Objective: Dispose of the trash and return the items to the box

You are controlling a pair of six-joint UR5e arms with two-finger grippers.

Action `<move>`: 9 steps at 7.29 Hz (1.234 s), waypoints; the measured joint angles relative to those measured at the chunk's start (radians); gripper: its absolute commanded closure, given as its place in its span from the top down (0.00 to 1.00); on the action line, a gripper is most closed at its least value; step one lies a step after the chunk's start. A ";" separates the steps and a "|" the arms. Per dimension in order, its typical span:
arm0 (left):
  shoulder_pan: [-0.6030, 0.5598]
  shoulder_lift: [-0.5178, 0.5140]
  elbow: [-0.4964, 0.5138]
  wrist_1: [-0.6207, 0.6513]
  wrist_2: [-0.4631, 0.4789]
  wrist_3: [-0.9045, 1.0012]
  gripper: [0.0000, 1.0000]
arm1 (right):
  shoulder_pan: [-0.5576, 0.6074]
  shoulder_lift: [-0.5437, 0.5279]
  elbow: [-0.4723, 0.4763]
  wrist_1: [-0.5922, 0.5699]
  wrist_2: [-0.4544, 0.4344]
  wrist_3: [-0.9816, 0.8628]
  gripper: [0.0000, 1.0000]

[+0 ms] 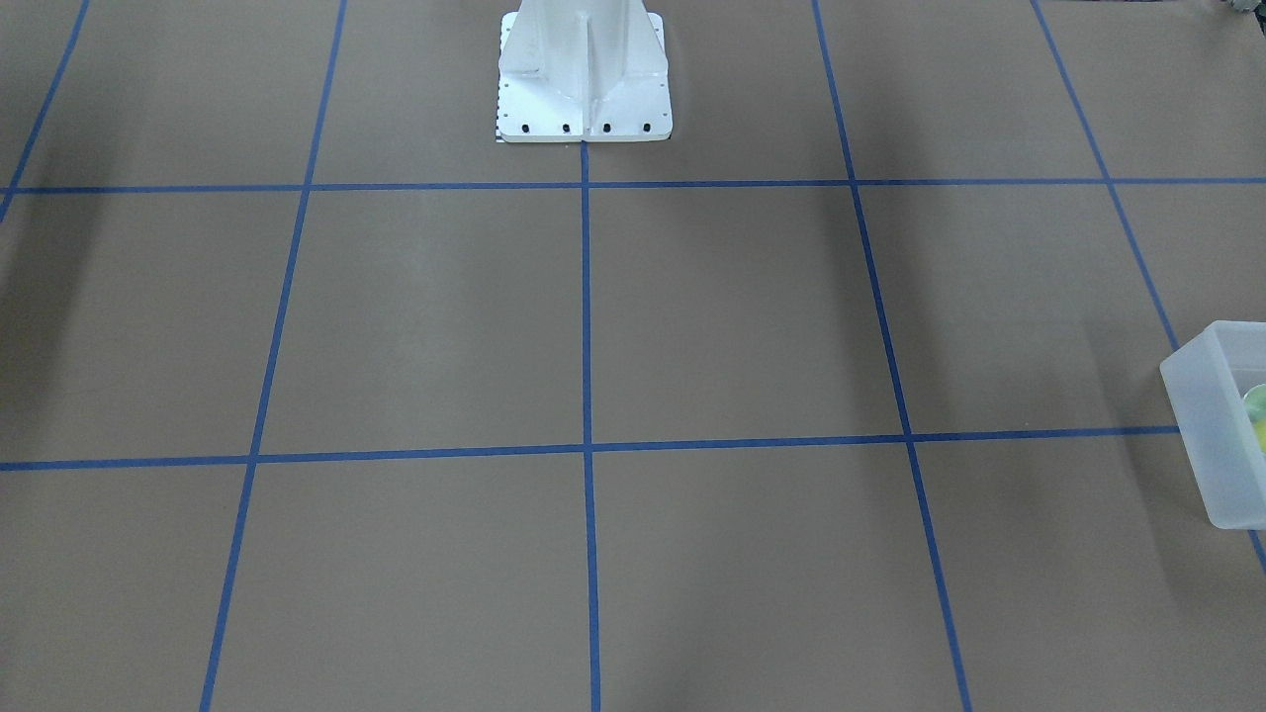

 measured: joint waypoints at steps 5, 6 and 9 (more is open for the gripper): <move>0.000 0.001 0.006 0.000 0.000 0.003 0.99 | 0.000 -0.089 0.045 0.013 -0.023 -0.020 1.00; 0.000 0.002 0.007 0.000 0.000 0.005 0.99 | 0.000 -0.093 0.059 0.015 -0.021 -0.020 1.00; -0.001 0.002 0.010 0.000 0.000 0.009 0.99 | 0.000 -0.098 0.077 0.014 -0.012 -0.020 1.00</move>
